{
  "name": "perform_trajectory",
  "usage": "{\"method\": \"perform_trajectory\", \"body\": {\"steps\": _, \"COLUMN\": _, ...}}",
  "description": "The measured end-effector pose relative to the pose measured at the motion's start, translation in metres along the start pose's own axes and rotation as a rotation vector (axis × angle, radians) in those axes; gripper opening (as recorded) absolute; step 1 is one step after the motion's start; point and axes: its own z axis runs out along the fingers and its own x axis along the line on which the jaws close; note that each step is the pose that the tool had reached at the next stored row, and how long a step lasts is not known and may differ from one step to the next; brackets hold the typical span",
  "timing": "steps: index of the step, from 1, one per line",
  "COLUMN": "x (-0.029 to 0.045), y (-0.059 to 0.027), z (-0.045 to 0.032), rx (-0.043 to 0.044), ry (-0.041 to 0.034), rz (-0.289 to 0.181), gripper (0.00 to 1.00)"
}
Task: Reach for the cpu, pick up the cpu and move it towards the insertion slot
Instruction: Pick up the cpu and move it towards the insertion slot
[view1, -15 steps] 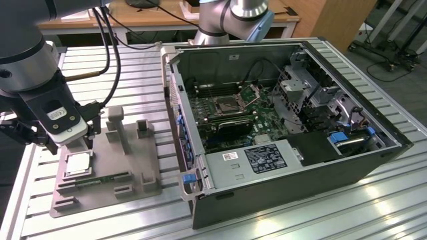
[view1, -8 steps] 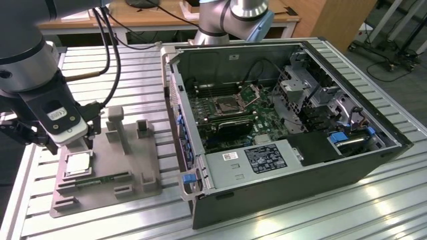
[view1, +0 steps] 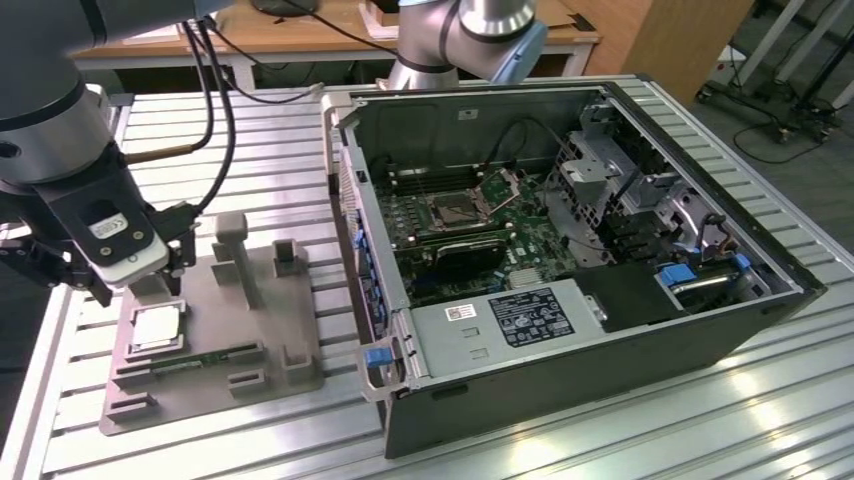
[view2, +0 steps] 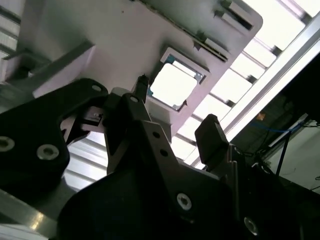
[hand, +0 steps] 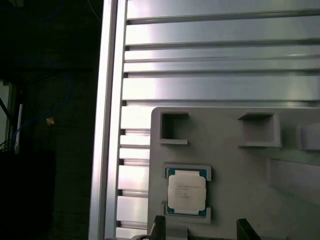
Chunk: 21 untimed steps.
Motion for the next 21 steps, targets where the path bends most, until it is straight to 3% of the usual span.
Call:
{"method": "perform_trajectory", "body": {"steps": 5, "x": 0.0060, "y": 0.0057, "z": 0.0095, "rx": -0.0003, "ry": -0.0003, "rz": 0.000, "gripper": 0.65}}
{"method": "perform_trajectory", "body": {"steps": 14, "x": 0.0067, "y": 0.0053, "z": 0.0258, "rx": -0.0002, "ry": -0.0002, "rz": 0.000, "gripper": 0.65}}
{"method": "perform_trajectory", "body": {"steps": 16, "x": 0.0069, "y": 0.0051, "z": 0.0296, "rx": -0.0003, "ry": -0.0004, "rz": 0.000, "gripper": 0.66}}
{"method": "perform_trajectory", "body": {"steps": 17, "x": 0.0070, "y": 0.0051, "z": 0.0314, "rx": -0.0004, "ry": -0.0003, "rz": 0.000, "gripper": 0.72}}
{"method": "perform_trajectory", "body": {"steps": 21, "x": 0.0071, "y": 0.0048, "z": 0.0380, "rx": -0.0004, "ry": -0.0007, "rz": 0.000, "gripper": 0.72}}
